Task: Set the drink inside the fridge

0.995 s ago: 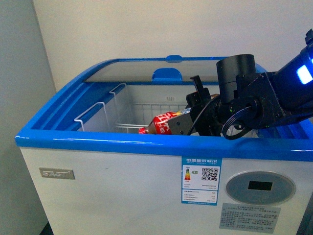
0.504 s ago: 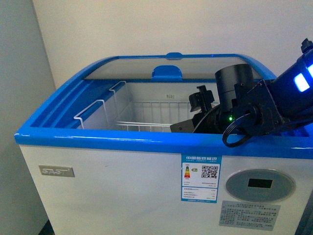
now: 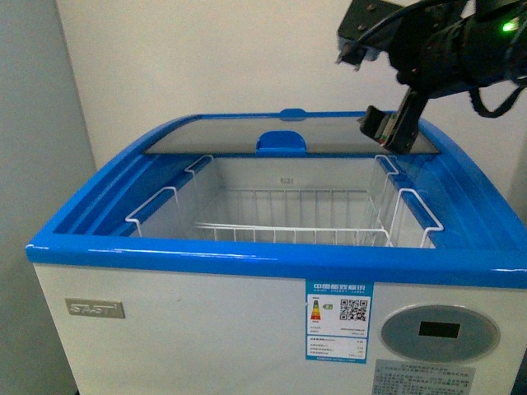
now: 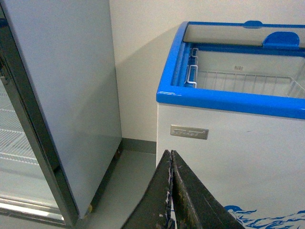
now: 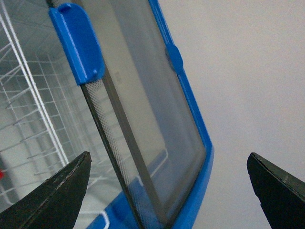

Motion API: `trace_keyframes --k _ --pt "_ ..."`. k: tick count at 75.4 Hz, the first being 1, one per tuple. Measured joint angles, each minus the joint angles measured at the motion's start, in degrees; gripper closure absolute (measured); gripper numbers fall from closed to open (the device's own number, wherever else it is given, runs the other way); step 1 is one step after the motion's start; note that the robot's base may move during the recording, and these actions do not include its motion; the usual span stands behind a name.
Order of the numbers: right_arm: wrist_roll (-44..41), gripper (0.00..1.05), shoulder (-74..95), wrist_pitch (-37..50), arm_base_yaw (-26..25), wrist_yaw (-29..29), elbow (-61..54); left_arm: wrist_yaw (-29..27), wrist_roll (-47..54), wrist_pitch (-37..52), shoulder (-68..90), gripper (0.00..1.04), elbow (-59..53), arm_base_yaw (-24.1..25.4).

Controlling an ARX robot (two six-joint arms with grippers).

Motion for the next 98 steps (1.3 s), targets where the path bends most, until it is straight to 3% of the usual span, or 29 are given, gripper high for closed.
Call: trace_keyframes --k 7,19,31,37,41,49,68,98 --pt "10.4 0.08 -7.8 -3.6 -1.8 2.7 -4.4 0.0 0.0 0.0 0.0 1.02 0.0 0.0" --pt "29.5 0.08 -27.9 -15.4 -4.5 0.4 -15.6 0.0 0.0 0.0 0.0 1.02 0.0 0.0" --pt "39.5 0.08 -50.6 -27.6 -6.0 -2.3 -30.5 0.0 0.0 0.0 0.0 1.02 0.0 0.0" --pt "47.7 0.2 -65.3 -22.2 -7.6 0.8 -42.0 0.0 0.0 0.0 0.0 1.02 0.0 0.0" --pt "51.9 0.3 -75.9 -23.4 -8.4 1.8 -48.6 0.0 0.0 0.0 0.0 1.02 0.0 0.0" --pt "55.2 0.49 -89.7 -21.6 -8.5 1.2 -58.1 0.1 0.0 0.0 0.0 1.02 0.0 0.0" --pt "56.8 1.03 -95.8 -17.6 -8.5 1.7 -70.3 0.0 0.0 0.0 0.0 1.02 0.0 0.0" --pt "57.0 1.02 -100.5 -15.3 -8.5 1.6 -77.3 0.0 0.0 0.0 0.0 1.02 0.0 0.0"
